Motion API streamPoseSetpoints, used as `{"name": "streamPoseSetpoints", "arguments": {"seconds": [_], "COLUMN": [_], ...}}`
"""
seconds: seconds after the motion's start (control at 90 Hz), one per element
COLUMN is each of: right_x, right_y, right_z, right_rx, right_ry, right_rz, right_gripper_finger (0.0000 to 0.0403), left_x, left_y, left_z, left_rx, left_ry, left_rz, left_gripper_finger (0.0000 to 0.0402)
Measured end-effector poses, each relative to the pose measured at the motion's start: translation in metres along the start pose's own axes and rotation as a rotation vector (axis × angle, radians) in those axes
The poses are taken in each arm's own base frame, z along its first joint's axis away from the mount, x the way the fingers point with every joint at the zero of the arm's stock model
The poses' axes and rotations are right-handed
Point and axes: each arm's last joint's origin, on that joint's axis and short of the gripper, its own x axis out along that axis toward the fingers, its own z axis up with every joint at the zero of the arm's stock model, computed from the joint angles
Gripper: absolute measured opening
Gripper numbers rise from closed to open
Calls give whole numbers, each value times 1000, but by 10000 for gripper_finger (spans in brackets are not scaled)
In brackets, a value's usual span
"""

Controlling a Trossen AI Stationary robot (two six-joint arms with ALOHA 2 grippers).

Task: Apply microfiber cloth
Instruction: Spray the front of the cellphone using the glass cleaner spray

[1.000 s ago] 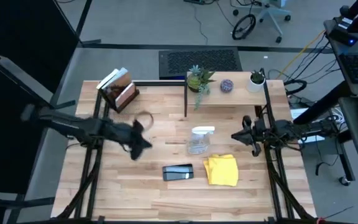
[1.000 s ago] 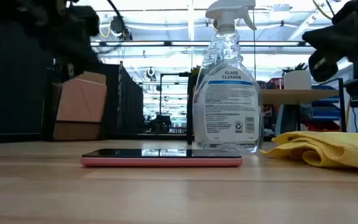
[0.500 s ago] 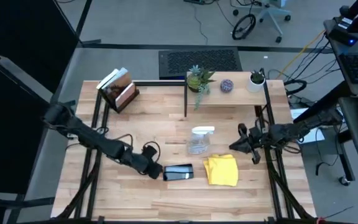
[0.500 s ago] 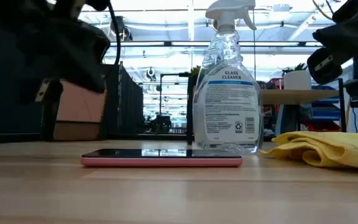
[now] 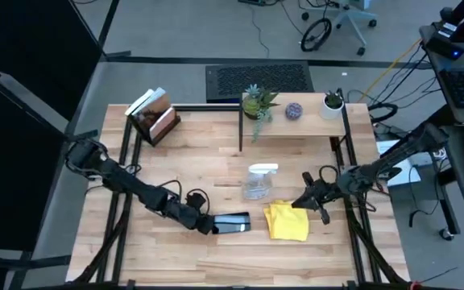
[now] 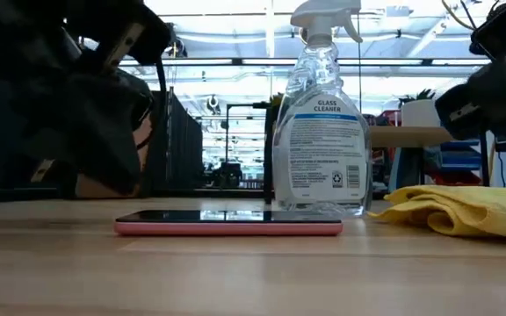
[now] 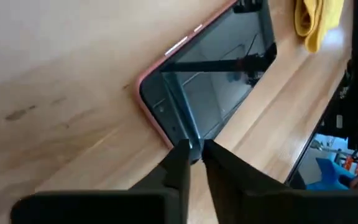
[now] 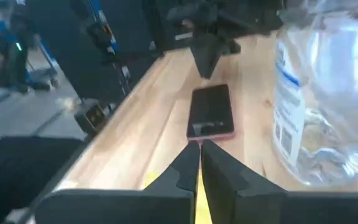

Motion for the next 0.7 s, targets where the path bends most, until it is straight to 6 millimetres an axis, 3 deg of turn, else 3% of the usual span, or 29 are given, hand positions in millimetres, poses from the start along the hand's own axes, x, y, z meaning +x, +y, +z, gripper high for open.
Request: {"name": "streamPoseSetpoints", "arguments": {"seconds": [0.244, 0.7], "right_x": [29, 116], "right_y": [13, 27], "right_z": [11, 1], "right_rx": [-146, -199], "right_ry": [100, 343], "right_rz": [-41, -196], "right_gripper_finger": [0, 0], "left_x": [0, 0], "left_y": [10, 8], "left_z": [5, 6], "left_rx": [-86, -66], "left_ry": [46, 5], "left_rz": [105, 79], "left_gripper_finger": [150, 154]}}
